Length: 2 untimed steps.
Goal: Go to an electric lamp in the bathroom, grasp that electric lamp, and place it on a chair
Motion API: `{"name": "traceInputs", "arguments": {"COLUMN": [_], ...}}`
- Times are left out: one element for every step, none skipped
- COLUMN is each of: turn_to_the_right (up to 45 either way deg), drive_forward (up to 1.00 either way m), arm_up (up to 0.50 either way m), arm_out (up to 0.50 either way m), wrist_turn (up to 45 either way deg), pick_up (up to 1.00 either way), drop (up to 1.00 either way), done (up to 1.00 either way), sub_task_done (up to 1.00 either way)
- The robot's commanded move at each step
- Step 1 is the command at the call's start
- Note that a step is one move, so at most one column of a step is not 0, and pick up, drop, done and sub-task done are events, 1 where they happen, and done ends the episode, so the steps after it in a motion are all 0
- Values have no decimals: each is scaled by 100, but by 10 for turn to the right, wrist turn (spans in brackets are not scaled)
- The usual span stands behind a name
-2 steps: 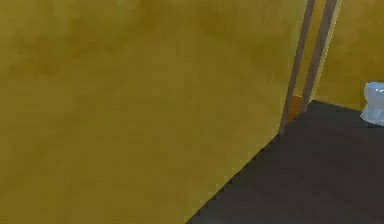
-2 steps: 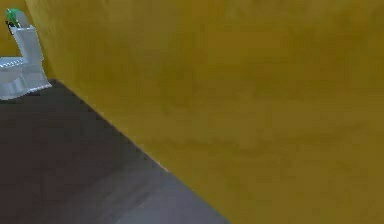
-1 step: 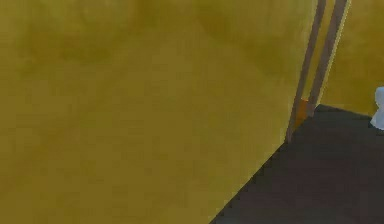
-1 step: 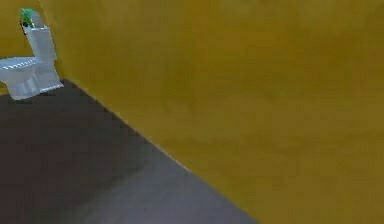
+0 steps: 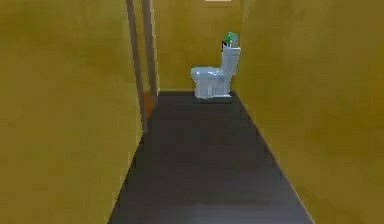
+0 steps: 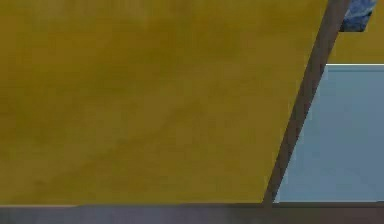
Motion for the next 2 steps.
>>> {"name": "traceInputs", "arguments": {"turn_to_the_right": [450, 450], "drive_forward": [0, 0], "arm_up": [0, 0], "arm_out": [0, 0], "wrist_turn": [0, 0], "pick_up": [0, 0], "drop": [0, 0], "done": [0, 0], "sub_task_done": [0, 0]}}
